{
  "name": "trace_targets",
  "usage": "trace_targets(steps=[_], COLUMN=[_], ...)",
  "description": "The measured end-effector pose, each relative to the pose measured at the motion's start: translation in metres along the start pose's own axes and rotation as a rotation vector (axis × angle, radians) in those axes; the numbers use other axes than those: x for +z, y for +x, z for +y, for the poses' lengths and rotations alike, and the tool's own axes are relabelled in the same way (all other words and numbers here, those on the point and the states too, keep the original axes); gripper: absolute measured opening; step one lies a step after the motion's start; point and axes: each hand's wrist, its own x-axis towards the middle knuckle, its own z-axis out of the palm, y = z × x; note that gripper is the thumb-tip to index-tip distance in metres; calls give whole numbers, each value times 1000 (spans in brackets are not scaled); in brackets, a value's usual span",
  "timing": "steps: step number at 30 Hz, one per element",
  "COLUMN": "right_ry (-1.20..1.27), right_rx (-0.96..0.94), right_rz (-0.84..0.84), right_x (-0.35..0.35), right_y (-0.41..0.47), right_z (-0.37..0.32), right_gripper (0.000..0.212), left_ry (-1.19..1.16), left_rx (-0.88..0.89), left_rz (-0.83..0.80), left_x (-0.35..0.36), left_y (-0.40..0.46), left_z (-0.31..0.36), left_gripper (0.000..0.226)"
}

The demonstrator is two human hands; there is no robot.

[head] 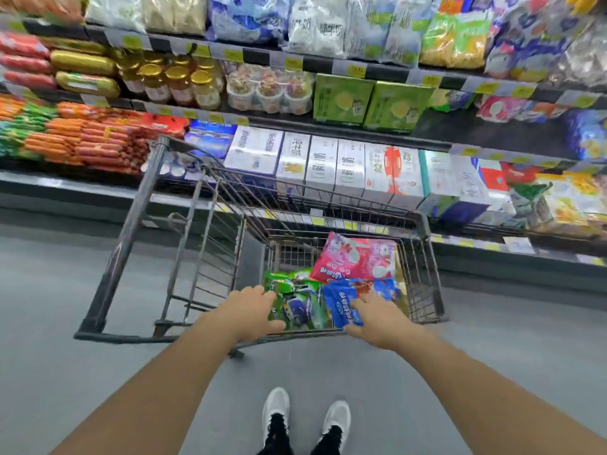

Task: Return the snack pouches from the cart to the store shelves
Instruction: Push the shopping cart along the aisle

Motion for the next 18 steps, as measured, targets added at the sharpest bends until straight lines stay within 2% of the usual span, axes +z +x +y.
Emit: trace_targets(steps=[4, 8, 14, 18], right_ry=[-34, -15, 87, 115], right_rx=[10, 1, -42, -46], right_rz=[-67, -145, -210, -259], right_x=[25, 47, 53, 52], right_y=[17, 32, 43, 46], right_z=[-1, 0, 8, 10], right_gripper=[66, 72, 66, 71], left_ry=[-9, -39, -153, -116], left_rx=[-19, -41, -39, -48], left_rz=[-72, -104, -131, -129], left_x=[36, 66, 72, 75], left_y=[9, 18, 28, 30], left_z=[-3, -9, -16, -18], left_gripper=[82, 77, 66, 68])
